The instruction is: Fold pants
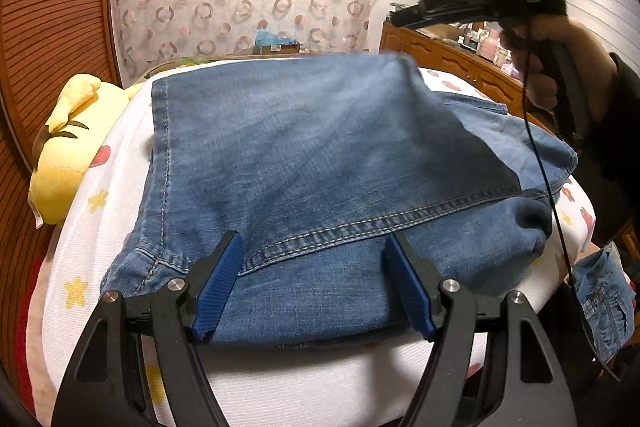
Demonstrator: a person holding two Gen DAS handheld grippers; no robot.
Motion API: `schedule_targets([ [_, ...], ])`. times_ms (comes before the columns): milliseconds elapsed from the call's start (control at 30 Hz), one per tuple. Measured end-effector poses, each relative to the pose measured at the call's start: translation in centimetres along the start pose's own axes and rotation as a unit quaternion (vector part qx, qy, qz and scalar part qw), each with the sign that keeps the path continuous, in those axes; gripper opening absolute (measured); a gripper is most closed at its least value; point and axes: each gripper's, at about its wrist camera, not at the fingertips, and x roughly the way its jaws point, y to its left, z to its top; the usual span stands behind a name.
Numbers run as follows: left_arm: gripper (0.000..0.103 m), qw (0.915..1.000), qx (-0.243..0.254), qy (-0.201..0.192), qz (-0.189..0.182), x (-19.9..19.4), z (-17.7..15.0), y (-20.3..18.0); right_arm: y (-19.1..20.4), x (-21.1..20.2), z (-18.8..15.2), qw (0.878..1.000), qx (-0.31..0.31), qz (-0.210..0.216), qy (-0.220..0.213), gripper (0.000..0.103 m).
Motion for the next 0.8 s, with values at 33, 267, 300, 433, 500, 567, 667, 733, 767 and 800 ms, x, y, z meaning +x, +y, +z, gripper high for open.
schedule_targets([
  [33,0.074,1.0,-0.002,0.0,0.0,0.0,0.0,0.1,-0.3,-0.4,-0.3,1.0,0.001,0.004,-0.002,0.029],
  [267,0.074,0.9999,-0.008,-0.005,0.005,-0.6,0.2,0.2,-2.1,-5.6,-3.7,0.999,-0.009,0.022,-0.021,0.031],
  [300,0.074,0.9999,-0.009,-0.007,0.006,-0.8,0.3,0.1,-2.4,-6.3,-4.1,0.999,-0.012,0.025,-0.023,0.031],
  [433,0.074,0.9998,-0.009,-0.017,0.001,-1.4,0.7,-0.4,-3.8,-10.0,-7.6,0.999,-0.016,0.032,-0.027,0.031],
  [500,0.074,0.9998,-0.005,-0.02,-0.003,-1.5,1.2,-1.0,-4.6,-10.9,-9.0,0.999,-0.011,0.031,-0.025,0.031],
  [567,0.074,0.9997,-0.003,-0.022,-0.007,-1.3,1.5,-1.5,-5.4,-11.6,-10.4,0.999,-0.003,0.024,-0.022,0.031],
  [667,0.081,0.9995,-0.001,-0.023,-0.024,-1.1,2.0,-2.6,-6.7,-12.5,-12.5,1.0,0.012,0.013,-0.018,0.031],
  [733,0.082,0.9994,0.004,-0.015,-0.031,-0.6,2.3,-3.3,-7.5,-12.8,-14.0,1.0,0.019,0.005,-0.014,0.031],
  [767,0.083,0.9994,0.007,-0.012,-0.031,-0.4,2.5,-3.6,-7.8,-12.9,-14.6,1.0,0.024,0.002,-0.01,0.031],
  [800,0.084,0.9994,0.01,-0.01,-0.031,-0.1,2.6,-4.0,-8.3,-12.9,-15.2,0.999,0.032,0.001,-0.006,0.031],
])
